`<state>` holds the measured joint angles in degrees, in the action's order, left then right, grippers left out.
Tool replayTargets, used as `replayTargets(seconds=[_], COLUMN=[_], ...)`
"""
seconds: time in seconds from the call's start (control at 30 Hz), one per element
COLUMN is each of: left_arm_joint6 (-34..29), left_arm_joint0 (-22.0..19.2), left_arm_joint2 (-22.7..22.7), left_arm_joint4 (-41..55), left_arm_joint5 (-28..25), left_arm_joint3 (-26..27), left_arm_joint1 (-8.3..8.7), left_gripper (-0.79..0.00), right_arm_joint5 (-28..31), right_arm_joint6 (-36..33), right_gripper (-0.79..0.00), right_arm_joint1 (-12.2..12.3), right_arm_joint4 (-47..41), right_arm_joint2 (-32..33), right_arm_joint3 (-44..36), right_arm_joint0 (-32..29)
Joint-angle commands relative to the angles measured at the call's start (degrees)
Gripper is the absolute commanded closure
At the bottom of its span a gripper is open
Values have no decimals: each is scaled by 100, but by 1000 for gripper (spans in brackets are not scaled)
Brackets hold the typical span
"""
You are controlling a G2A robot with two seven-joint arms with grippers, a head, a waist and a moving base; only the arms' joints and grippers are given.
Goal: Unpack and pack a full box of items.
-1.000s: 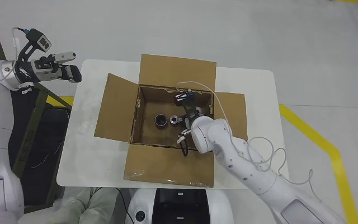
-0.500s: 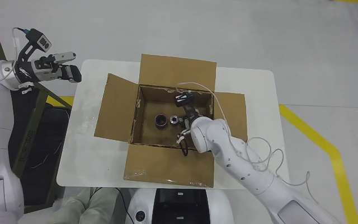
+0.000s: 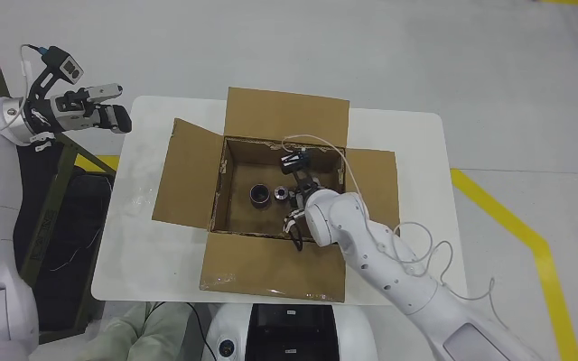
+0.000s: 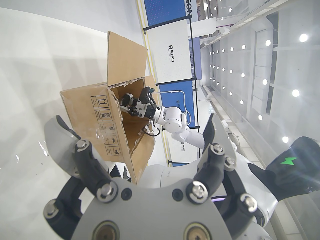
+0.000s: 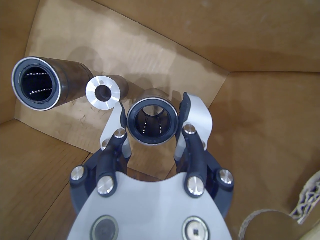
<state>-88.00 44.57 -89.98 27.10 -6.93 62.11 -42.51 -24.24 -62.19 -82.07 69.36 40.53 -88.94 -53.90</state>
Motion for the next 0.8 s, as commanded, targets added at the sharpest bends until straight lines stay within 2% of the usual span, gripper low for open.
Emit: replayTargets(seconds=[0.0,0.1,0.2,0.23,0.77], left_arm_joint6=[0,0,0,0,0], left_arm_joint0=[0,0,0,0,0], left_arm_joint2=[0,0,0,0,0], left_arm_joint4=[0,0,0,0,0], left_arm_joint5=[0,0,0,0,0], left_arm_joint3=[0,0,0,0,0], left_arm_joint1=[0,0,0,0,0], left_gripper=[-785,-785,-785,-785,-785], right_arm_joint5=[16,40,55,61,176], right_arm_joint6=[4,8,-9,-14,-226], right_gripper=[-419,-329,-40,0,0], right_arm_joint1=[-19,-45,-64,-68,-14], right_arm_joint4=[8,20,50,67,788], right_arm_joint2=[16,39,62,76,488], right_arm_joint3=[32,63,56,26,-1138], right_arm_joint0=[-10,-22,-40,-50,-557])
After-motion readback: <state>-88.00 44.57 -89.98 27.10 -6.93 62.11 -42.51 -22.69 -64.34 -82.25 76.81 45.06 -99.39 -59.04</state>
